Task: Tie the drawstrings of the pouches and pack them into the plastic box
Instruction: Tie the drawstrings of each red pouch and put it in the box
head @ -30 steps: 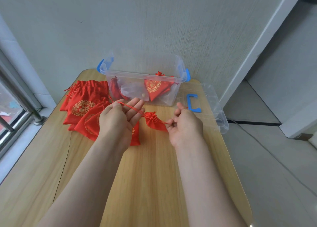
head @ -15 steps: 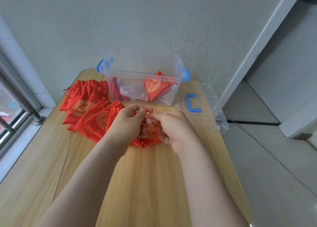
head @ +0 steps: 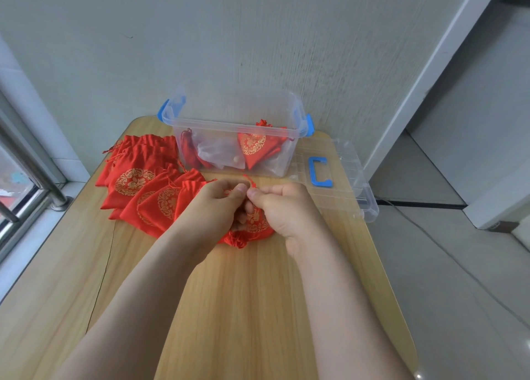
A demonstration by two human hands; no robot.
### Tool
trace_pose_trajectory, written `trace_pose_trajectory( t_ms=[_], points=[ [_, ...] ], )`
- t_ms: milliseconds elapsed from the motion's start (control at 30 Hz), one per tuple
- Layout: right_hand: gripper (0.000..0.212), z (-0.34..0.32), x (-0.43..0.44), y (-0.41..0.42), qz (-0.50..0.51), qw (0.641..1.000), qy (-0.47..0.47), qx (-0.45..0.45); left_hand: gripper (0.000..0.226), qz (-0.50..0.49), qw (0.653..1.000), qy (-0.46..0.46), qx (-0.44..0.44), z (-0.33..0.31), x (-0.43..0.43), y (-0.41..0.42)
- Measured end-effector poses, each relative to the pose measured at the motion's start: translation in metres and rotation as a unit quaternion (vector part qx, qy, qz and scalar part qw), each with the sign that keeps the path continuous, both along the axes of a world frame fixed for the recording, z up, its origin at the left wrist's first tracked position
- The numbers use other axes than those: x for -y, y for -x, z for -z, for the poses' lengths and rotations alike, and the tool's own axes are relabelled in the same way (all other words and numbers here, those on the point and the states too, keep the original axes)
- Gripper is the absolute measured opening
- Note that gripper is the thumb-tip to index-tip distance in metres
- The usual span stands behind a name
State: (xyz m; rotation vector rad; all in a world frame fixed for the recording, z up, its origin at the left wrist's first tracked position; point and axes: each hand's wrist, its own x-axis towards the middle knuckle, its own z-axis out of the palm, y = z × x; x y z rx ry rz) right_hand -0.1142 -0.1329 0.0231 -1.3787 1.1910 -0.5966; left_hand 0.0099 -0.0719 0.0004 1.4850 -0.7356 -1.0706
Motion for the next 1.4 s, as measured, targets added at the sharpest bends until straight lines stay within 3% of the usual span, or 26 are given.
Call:
trace_pose_trajectory(
  t_ms=[200, 433, 700, 1400],
  points=[
    [0.026, -0.003, 0.001, 0.001, 0.058, 0.997, 0.003, 0.047, 0.014, 0.027, 0.999, 0.017, -0.009, 0.0, 0.0, 0.002],
    [0.022, -0.005, 0.008, 0.003, 0.107, 0.994, 0.035, 0.012, 0.013, -0.026, 0.999, -0.021, 0.036, -0.002, -0.002, 0.004],
    [0.029, -0.004, 0.011, 0.011, -0.009, 0.997, 0.071, 0.005, 0.011, 0.045, 0.994, -0.061, 0.073, -0.013, -0.009, 0.005],
    [0.024, 0.01, 0.018, 0.021, -0.06, 0.989, 0.137, 0.01, 0.023, 0.138, 0.983, -0.034, 0.118, -0.016, -0.012, 0.006]
  ],
)
